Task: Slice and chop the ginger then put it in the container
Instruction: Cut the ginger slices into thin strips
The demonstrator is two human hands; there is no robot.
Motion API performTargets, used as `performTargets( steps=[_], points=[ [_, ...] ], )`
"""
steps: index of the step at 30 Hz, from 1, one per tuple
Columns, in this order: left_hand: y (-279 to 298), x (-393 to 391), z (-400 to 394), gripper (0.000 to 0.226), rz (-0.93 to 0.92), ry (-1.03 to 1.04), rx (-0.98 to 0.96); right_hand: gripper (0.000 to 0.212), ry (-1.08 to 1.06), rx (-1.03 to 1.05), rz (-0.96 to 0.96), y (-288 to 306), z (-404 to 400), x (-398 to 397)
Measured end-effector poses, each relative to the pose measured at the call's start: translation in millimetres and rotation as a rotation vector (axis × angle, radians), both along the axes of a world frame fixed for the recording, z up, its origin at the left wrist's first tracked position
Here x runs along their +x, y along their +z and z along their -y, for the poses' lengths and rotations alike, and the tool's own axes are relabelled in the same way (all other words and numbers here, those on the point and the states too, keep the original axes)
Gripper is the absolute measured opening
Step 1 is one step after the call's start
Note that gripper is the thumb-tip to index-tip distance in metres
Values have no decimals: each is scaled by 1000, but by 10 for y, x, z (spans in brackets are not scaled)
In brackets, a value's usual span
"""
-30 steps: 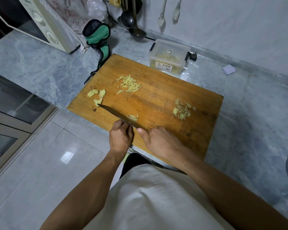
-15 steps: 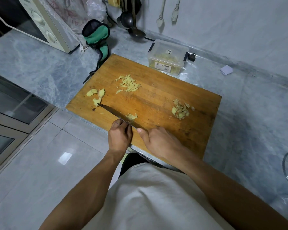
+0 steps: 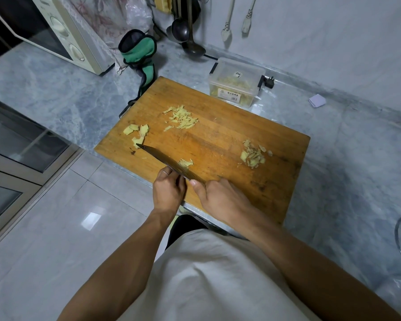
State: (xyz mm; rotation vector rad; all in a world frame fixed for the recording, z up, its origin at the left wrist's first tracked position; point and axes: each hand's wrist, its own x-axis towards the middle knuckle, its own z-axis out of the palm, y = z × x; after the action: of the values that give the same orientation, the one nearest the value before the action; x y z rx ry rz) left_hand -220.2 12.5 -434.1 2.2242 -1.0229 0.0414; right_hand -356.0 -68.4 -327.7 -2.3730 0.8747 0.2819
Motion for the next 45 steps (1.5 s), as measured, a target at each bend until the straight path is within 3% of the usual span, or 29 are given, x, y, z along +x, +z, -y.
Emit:
performTargets(
  steps=[45],
  points=[
    [52,27,-18,7,-3,-20,31,67,-9,9,13,-13,6,44]
  ],
)
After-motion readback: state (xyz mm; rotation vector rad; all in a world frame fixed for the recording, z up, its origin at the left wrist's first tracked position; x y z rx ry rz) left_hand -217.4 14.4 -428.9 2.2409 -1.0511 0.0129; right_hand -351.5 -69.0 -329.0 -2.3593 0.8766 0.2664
